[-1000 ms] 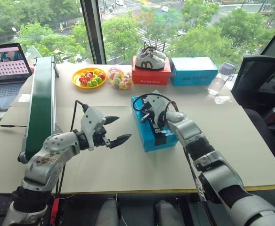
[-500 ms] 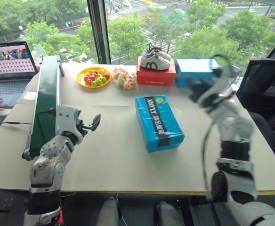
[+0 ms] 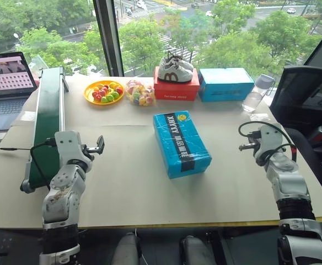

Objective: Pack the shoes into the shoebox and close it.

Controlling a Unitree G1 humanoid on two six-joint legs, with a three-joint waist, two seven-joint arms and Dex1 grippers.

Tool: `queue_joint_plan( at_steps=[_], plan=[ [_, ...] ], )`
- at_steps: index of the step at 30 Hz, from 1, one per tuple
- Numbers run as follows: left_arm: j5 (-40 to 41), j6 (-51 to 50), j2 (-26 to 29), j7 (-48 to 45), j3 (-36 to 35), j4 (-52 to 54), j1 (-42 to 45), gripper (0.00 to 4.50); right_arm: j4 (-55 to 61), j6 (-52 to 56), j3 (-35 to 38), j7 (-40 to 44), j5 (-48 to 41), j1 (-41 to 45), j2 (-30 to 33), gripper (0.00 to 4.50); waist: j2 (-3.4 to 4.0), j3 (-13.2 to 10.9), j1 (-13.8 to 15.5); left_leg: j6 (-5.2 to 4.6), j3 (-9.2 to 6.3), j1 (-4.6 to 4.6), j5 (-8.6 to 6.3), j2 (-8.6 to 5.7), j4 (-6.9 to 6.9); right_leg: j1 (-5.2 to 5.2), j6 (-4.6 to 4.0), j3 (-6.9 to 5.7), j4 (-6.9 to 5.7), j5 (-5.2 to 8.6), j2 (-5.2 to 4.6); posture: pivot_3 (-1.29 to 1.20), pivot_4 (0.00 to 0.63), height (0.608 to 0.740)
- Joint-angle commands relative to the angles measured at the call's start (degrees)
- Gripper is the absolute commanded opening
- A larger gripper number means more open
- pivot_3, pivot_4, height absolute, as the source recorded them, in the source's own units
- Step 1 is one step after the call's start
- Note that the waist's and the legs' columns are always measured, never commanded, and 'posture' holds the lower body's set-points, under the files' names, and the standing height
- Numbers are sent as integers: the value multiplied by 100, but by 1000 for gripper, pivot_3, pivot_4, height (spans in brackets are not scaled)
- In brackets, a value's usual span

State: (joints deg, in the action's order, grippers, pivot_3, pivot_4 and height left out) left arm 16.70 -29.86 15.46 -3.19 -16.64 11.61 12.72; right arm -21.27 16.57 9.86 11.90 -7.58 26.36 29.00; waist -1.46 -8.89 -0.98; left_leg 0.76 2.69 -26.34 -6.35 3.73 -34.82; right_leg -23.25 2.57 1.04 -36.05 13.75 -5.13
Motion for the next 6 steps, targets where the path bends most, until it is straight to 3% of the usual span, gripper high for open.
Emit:
queue_joint_plan(
  at_steps=[1, 6],
  plan=[
    [42, 125, -70, 46, -87, 208, 19, 4500, -116, -321, 162, -66, 42, 65, -14, 20, 0, 0, 12, 0, 0, 0, 0, -1, 0, 1, 0, 0, 0, 1, 0, 0, 150, 740],
    [-24, 211, -116, 7, -28, 210, -64, 4500, -274, -453, 181, -85, 98, 43, 7, 20, -1, 0, 32, -1, 0, -4, 1, -3, 3, 2, 5, 1, 4, 5, -1, 0, 150, 740]
  ],
)
